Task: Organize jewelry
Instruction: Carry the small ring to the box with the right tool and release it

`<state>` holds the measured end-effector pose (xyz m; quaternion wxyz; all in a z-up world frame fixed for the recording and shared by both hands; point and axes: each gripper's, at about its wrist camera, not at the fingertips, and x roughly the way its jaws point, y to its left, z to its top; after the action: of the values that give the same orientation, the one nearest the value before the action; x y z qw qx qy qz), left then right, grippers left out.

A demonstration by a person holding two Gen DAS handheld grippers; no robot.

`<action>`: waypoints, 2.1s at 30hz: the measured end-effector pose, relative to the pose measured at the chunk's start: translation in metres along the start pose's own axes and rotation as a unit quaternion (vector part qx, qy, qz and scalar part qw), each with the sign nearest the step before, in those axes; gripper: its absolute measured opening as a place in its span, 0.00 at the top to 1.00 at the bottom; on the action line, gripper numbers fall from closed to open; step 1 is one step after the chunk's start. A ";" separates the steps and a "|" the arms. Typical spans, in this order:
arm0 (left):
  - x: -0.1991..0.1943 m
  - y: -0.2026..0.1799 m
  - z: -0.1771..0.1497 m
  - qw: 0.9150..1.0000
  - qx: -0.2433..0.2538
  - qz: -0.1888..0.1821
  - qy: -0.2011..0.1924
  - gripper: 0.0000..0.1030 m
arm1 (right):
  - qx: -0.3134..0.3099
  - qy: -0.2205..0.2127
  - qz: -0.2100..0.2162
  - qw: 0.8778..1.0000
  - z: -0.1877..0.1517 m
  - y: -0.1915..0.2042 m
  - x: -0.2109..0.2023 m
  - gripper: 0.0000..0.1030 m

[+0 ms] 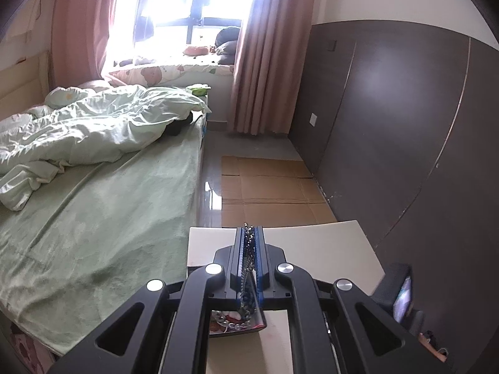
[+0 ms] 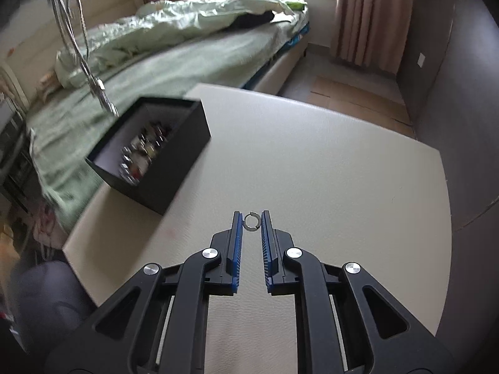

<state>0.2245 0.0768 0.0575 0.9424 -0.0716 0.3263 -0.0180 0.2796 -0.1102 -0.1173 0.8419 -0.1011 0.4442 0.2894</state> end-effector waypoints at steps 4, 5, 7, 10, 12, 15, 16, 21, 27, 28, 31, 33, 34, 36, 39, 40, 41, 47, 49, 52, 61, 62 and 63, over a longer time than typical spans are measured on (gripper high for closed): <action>0.011 0.012 -0.008 1.000 -0.016 -0.006 0.012 0.96 | -0.002 -0.014 -0.003 1.000 0.015 0.005 -0.012 0.88; 0.015 0.014 -0.010 1.000 -0.019 -0.011 0.017 0.96 | -0.003 -0.019 -0.003 1.000 0.017 0.008 -0.017 0.88; 0.028 0.018 -0.016 0.999 -0.023 -0.023 0.037 0.95 | -0.009 -0.028 -0.004 1.000 0.023 0.015 -0.025 0.88; 0.043 0.024 -0.025 0.998 -0.024 0.001 0.058 0.80 | -0.014 -0.040 0.000 0.999 0.030 0.028 -0.034 0.88; 0.043 0.032 -0.031 0.998 -0.033 0.010 0.050 0.49 | -0.017 -0.048 0.003 0.999 0.037 0.035 -0.039 0.88; 0.036 0.044 -0.036 0.999 -0.041 0.020 0.025 0.44 | -0.023 -0.060 0.008 0.998 0.049 0.045 -0.043 0.87; 0.035 0.048 -0.037 0.998 -0.042 0.022 0.028 0.44 | -0.025 -0.062 0.011 0.998 0.052 0.049 -0.044 0.88; 0.026 0.065 -0.043 0.998 -0.043 0.040 0.018 0.44 | -0.034 -0.067 0.023 0.997 0.066 0.066 -0.042 0.88; 0.010 0.086 -0.058 0.997 -0.058 0.050 0.013 0.37 | -0.040 -0.062 0.039 0.997 0.078 0.086 -0.035 0.88; 0.006 0.090 -0.060 0.997 -0.061 0.051 0.011 0.37 | -0.039 -0.061 0.043 0.996 0.080 0.088 -0.034 0.88; -0.002 0.096 -0.066 0.996 -0.071 0.050 0.010 0.36 | -0.032 -0.057 0.061 0.996 0.087 0.095 -0.031 0.88; -0.007 0.100 -0.070 0.996 -0.076 0.050 0.011 0.36 | -0.031 -0.055 0.060 0.996 0.091 0.100 -0.028 0.88; -0.008 0.101 -0.072 0.996 -0.077 0.050 0.011 0.36 | -0.030 -0.053 0.062 0.996 0.092 0.101 -0.027 0.88; -0.012 0.104 -0.076 0.995 -0.082 0.047 0.011 0.35 | -0.026 -0.046 0.061 0.997 0.096 0.105 -0.021 0.87; -0.016 0.105 -0.081 0.995 -0.086 0.045 0.013 0.35 | -0.016 -0.036 0.068 0.997 0.100 0.109 -0.011 0.87; -0.017 0.106 -0.084 0.995 -0.088 0.044 0.014 0.34 | -0.009 -0.032 0.075 0.997 0.101 0.109 -0.007 0.87; -0.017 0.106 -0.085 0.995 -0.089 0.044 0.015 0.32 | -0.005 -0.031 0.079 0.996 0.101 0.108 -0.005 0.85; -0.023 0.107 -0.090 0.994 -0.094 0.045 0.017 0.30 | 0.036 -0.031 0.069 0.996 0.100 0.097 -0.011 0.29; -0.024 0.107 -0.090 0.994 -0.095 0.046 0.017 0.29 | 0.046 -0.031 0.063 0.996 0.096 0.090 -0.019 0.29; -0.025 0.104 -0.089 0.994 -0.102 0.042 0.017 0.26 | 0.058 -0.032 0.045 0.997 0.086 0.078 -0.033 0.29; -0.032 0.069 -0.089 0.996 -0.088 0.013 0.003 0.08 | 0.117 -0.043 0.009 0.992 0.038 0.042 -0.084 0.18; -0.034 0.064 -0.088 0.996 -0.085 0.010 0.001 0.08 | 0.122 -0.049 0.000 0.991 0.032 0.039 -0.092 0.15; -0.036 0.058 -0.088 0.997 -0.080 0.008 0.000 0.08 | 0.126 -0.055 -0.006 0.990 0.026 0.037 -0.099 0.09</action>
<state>0.1410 0.1260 0.0022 0.9336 -0.1446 0.3276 0.0153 0.2330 -0.1084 -0.0195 0.8728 0.0192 0.4296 0.2307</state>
